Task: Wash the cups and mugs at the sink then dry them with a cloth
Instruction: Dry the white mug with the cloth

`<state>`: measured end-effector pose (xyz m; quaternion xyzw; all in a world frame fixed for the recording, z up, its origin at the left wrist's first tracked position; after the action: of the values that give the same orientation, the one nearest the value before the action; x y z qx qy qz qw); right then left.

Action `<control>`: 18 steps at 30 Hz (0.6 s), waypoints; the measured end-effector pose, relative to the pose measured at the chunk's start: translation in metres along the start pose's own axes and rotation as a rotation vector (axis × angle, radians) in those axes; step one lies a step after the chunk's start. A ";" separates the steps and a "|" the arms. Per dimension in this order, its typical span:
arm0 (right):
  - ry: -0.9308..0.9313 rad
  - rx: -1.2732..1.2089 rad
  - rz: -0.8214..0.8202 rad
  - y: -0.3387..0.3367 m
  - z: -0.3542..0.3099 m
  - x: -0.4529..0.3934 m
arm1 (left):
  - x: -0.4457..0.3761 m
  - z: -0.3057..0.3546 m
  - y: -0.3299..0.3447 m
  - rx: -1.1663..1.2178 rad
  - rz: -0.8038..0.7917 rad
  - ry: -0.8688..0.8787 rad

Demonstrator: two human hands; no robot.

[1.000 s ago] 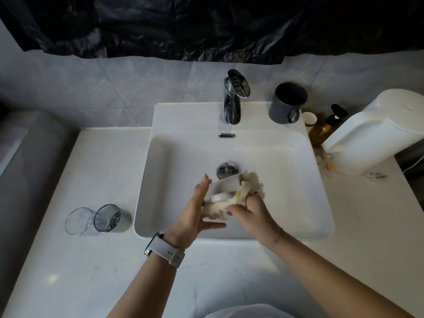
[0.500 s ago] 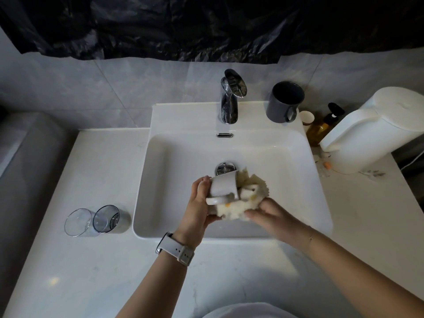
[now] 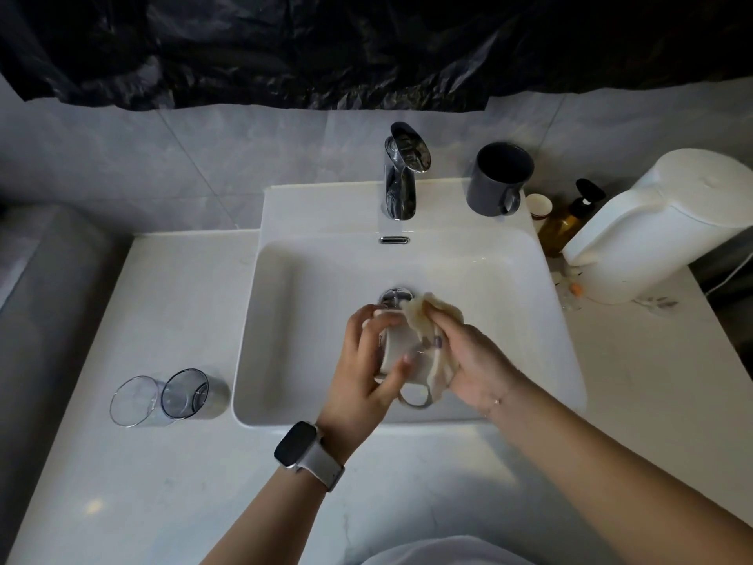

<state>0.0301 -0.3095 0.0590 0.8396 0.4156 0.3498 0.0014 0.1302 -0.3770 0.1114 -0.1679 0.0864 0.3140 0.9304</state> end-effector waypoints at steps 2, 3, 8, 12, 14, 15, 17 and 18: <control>-0.157 0.190 0.146 -0.006 -0.005 0.008 | 0.001 -0.022 -0.001 0.261 0.046 -0.284; -0.271 0.292 0.196 -0.004 -0.011 0.017 | 0.006 -0.039 0.005 0.444 0.080 -0.504; -0.443 0.429 0.232 0.015 -0.004 0.037 | 0.023 -0.070 0.022 0.672 0.236 -0.986; -0.207 0.246 0.095 0.018 -0.017 0.022 | 0.014 -0.041 -0.002 0.260 0.295 -0.531; -0.083 0.100 -0.034 0.021 -0.015 0.012 | 0.012 -0.023 0.001 0.116 0.205 -0.372; -0.049 0.072 -0.010 0.019 -0.009 0.007 | 0.011 -0.024 0.001 0.124 0.193 -0.379; -0.077 0.128 0.138 0.010 0.003 0.005 | 0.008 -0.040 -0.003 0.292 0.254 -0.538; -0.186 0.206 0.228 0.006 0.001 0.010 | 0.009 -0.049 -0.002 0.431 0.281 -0.668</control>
<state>0.0386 -0.3060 0.0658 0.9057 0.3494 0.2241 -0.0858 0.1356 -0.3917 0.0646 0.1549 -0.1340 0.4496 0.8694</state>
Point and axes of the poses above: each hand's wrist, its own x-axis away from the middle knuckle, its own y-axis out of the palm, z = x × y, the point moved 9 cm from there along -x, towards the middle knuckle, and after that the axes turned 8 degrees about x, right-handed, at the moved point
